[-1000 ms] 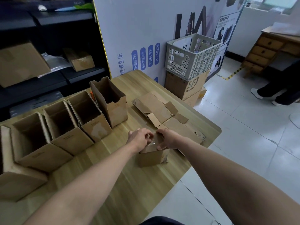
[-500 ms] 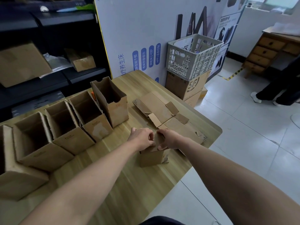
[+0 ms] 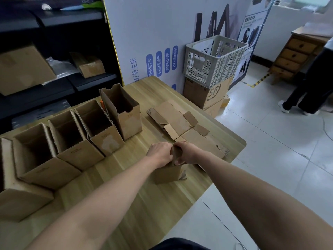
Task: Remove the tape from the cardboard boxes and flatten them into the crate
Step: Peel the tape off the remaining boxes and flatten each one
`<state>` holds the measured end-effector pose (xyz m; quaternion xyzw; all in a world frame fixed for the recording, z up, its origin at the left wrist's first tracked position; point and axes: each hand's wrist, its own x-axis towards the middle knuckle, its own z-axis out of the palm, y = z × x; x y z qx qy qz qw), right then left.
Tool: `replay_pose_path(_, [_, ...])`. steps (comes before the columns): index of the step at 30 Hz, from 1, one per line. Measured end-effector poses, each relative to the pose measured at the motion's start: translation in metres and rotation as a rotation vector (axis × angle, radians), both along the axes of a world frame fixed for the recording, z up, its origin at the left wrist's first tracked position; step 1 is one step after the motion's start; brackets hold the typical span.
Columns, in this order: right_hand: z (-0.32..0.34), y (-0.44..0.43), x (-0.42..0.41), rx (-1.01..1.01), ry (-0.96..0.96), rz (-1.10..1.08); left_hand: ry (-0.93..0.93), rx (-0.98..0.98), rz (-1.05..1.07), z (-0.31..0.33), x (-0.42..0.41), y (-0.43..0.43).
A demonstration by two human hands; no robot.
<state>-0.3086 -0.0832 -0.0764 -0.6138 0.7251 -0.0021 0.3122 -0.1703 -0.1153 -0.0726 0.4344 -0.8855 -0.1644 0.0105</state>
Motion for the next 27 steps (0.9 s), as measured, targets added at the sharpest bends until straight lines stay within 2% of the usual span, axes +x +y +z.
replay_pose_path(16, [-0.004,0.005,-0.002,-0.042,-0.022,-0.007,0.071,0.007,0.089,-0.008,0.000,0.007])
replay_pose_path(21, [-0.004,0.007,-0.004,-0.045,-0.039,-0.011,0.170,0.088,0.104,-0.011,0.009,0.005])
replay_pose_path(27, [-0.006,0.008,-0.005,-0.054,-0.042,-0.024,0.155,0.106,0.135,-0.007,0.004,0.002])
